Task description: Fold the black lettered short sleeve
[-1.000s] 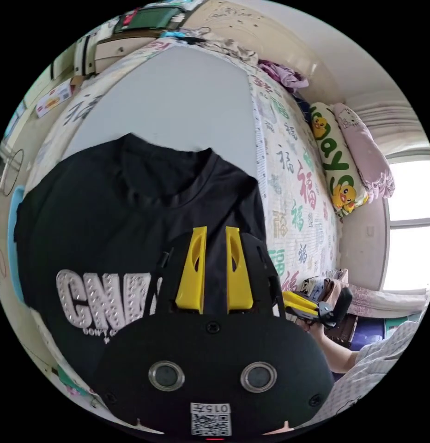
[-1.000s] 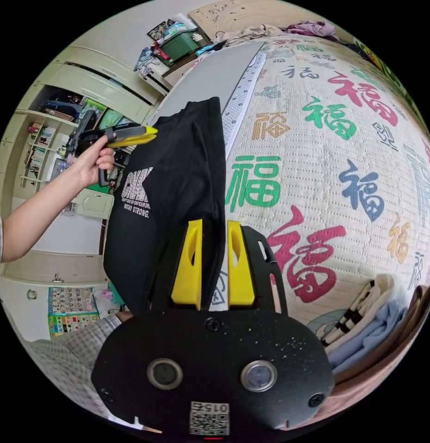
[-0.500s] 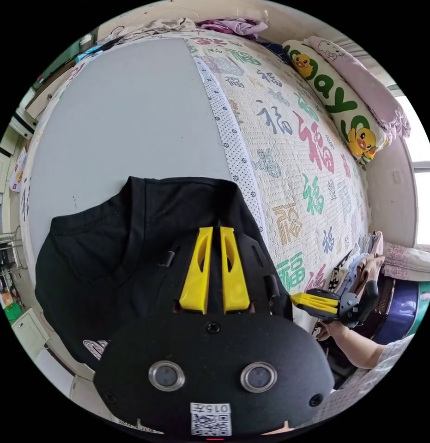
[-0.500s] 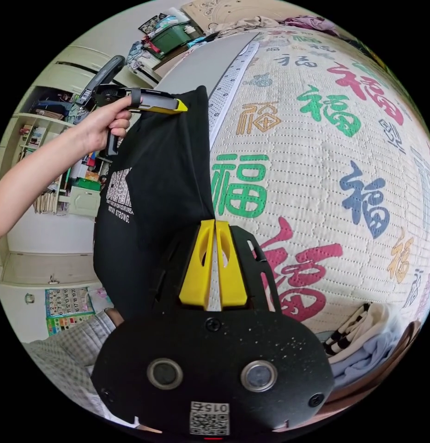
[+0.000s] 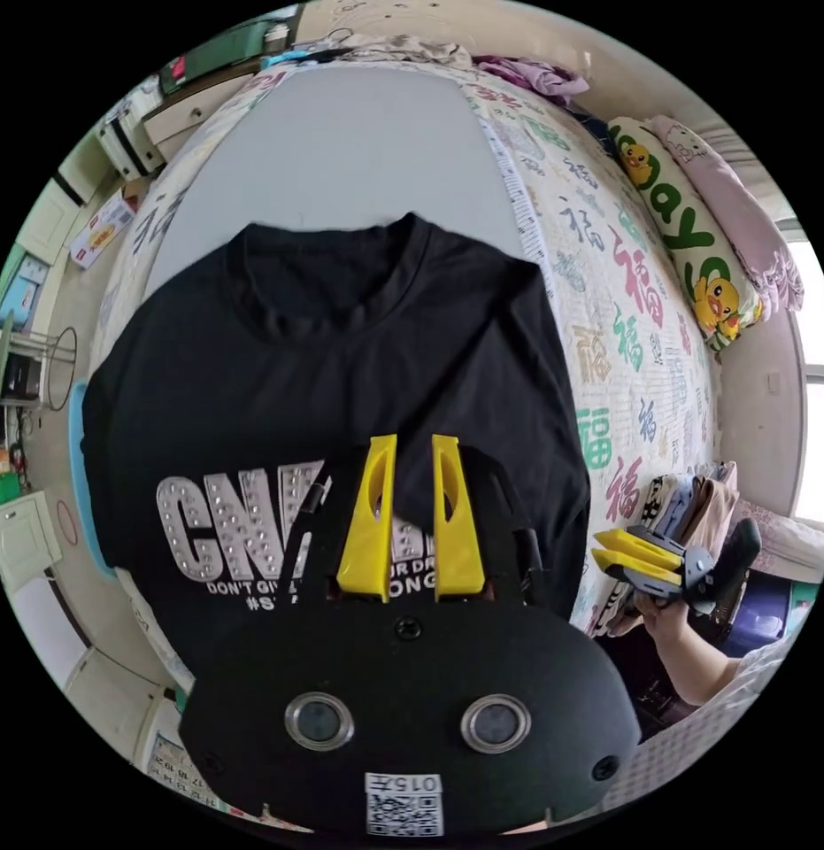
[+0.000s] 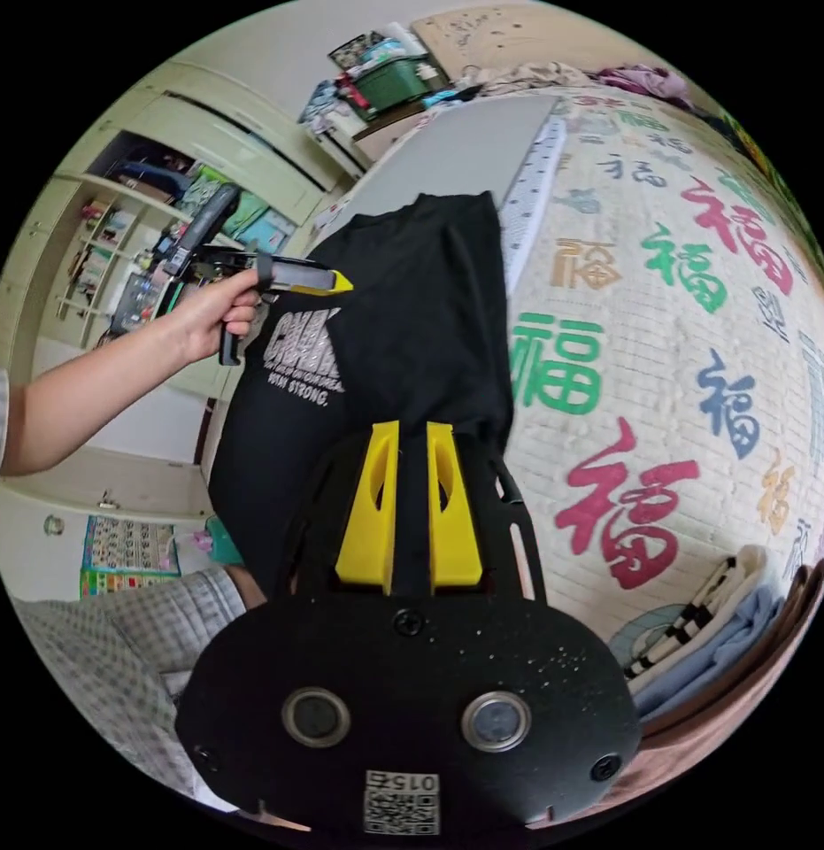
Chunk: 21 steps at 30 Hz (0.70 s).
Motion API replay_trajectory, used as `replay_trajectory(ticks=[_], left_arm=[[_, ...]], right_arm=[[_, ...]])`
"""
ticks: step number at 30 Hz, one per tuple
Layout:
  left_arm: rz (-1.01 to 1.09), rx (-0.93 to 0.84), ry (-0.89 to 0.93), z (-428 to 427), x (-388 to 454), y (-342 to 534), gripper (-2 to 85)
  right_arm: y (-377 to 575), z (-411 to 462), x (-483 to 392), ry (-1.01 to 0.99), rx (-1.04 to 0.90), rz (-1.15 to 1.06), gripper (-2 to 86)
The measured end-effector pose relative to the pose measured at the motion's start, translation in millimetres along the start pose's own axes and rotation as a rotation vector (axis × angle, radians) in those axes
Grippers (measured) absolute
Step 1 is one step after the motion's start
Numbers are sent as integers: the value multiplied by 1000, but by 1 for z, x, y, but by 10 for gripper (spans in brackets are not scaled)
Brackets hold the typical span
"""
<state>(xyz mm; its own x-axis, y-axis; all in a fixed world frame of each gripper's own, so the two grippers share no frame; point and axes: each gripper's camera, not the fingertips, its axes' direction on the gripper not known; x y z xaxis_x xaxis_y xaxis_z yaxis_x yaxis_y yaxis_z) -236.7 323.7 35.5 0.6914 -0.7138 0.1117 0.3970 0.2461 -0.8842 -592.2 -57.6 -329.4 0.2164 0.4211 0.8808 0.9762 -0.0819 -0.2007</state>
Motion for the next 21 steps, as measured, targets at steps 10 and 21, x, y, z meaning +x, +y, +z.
replay_trajectory(ticks=[10, 21], left_arm=[[61, 0, -59, -32, -42, 51, 26], [85, 194, 181, -126, -166, 134, 13]], right_arm=[[-18, -90, -89, 106, -197, 69, 1], [-43, -268, -209, 211, -190, 209, -5]])
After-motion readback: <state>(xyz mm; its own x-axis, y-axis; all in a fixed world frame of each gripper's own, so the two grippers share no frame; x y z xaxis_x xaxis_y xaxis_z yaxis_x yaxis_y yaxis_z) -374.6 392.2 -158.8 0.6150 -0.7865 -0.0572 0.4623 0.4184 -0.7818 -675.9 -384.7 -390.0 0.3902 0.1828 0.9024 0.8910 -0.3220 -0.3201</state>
